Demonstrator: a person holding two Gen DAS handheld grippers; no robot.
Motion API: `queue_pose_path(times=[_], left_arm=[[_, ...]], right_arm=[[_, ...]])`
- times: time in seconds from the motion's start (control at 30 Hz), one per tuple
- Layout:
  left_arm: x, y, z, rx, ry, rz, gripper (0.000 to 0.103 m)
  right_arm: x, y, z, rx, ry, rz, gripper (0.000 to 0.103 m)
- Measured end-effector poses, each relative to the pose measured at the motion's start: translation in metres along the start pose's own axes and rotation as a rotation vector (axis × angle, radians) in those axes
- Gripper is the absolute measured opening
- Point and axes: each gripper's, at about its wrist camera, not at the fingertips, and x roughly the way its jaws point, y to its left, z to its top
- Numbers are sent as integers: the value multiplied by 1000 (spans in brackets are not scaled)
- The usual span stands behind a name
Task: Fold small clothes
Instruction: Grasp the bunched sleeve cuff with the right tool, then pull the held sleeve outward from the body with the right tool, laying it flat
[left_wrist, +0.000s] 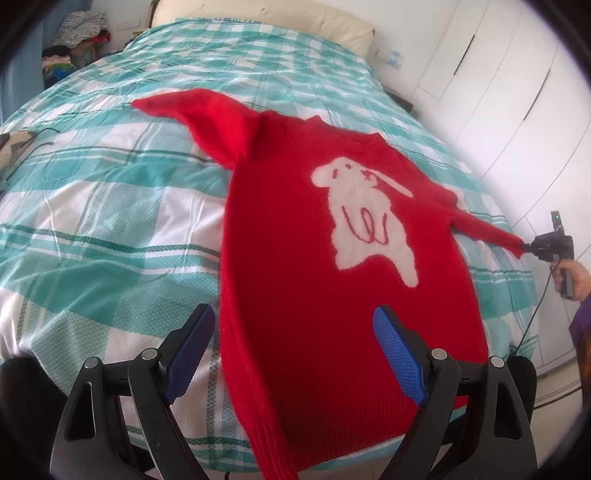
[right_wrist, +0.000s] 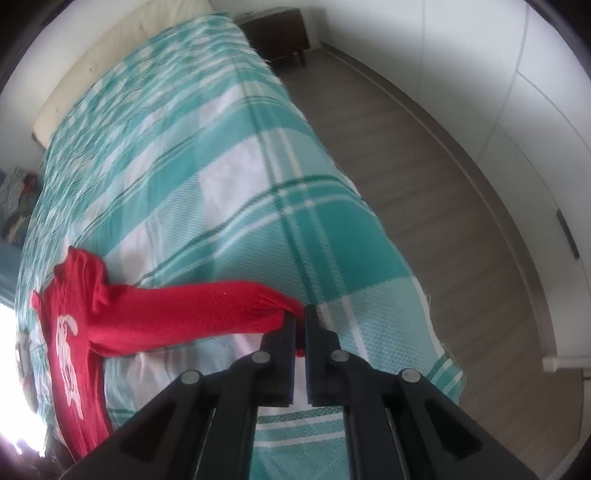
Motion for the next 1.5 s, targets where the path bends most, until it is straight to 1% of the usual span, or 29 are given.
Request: queue_pose_path(times=[0.1,0.17,0.23,0.3,0.37,0.43,0.47,0.53,0.6,0.67,0.7,0.77,0.83,0.9,1.0,1.07,1.1,1.13,1.17,1.2,1.23,1.27,1.3,1.33,1.43,1.47,1.5], left_arm=[[-1,4,-3,5,3,18,89],[1,7,-5,-2,12,24,89],[5,10,-6,-15,22,24,89],[8,9,-8,-25,28,20,89],[10,6,-9,-24,30,15,89],[11,2,-9,-15,32,11,89],[12,0,-9,-10,36,9,89],[15,-5,-7,3,44,8,89],[14,-11,-5,14,43,11,89],[10,-14,-3,22,29,14,89],[7,-15,-2,24,21,17,89],[5,-15,-1,21,13,24,89],[6,-13,-2,10,19,29,89],[8,-11,-3,0,27,31,89],[10,-9,-6,-2,35,35,89],[11,-9,-6,1,39,36,89],[12,-8,-6,1,41,36,89],[13,-8,-6,1,43,34,89],[14,-8,-7,1,45,32,89],[15,-8,-7,1,47,31,89],[16,-8,-7,1,50,30,89],[17,-10,-6,1,54,28,89],[17,-11,-6,4,55,26,89],[15,-12,-6,10,51,25,89],[9,-15,-7,36,36,38,89],[9,-15,-7,40,37,42,89],[9,-14,-7,40,42,43,89]], right_arm=[[2,-14,-9,50,-60,93,5],[-4,-21,-16,76,-94,148,12],[-12,-23,-24,72,-126,158,21],[-17,-25,-35,70,-138,157,26],[-15,-27,-49,90,-129,199,27],[-8,-23,-62,68,-130,236,27],[-4,-20,-67,32,-147,243,27],[6,-14,-69,-36,-200,191,27],[13,-10,-62,-45,-261,206,27],[12,-4,-51,-54,-333,195,27],[14,1,-44,-58,-340,206,27],[20,9,-29,-57,-325,226,27],[24,17,-17,-55,-310,259,27],[29,23,-12,-56,-284,269,27],[30,23,-14,-58,-262,276,27],[28,13,-19,-20,-256,315,27],[26,7,-21,-9,-254,338,30],[25,1,-25,-3,-248,356,36],[26,-3,-28,1,-238,379,38],[26,-6,-30,-3,-226,401,38],[27,-6,-33,-16,-213,410,36],[26,-4,-34,-33,-200,400,29],[24,-3,-35,-38,-184,386,3],[21,-3,-35,-38,-173,370,4],[-9,-10,-32,-18,-205,345,4],[-18,-15,-30,12,-201,346,4],[-22,-18,-29,38,-175,336,4]])
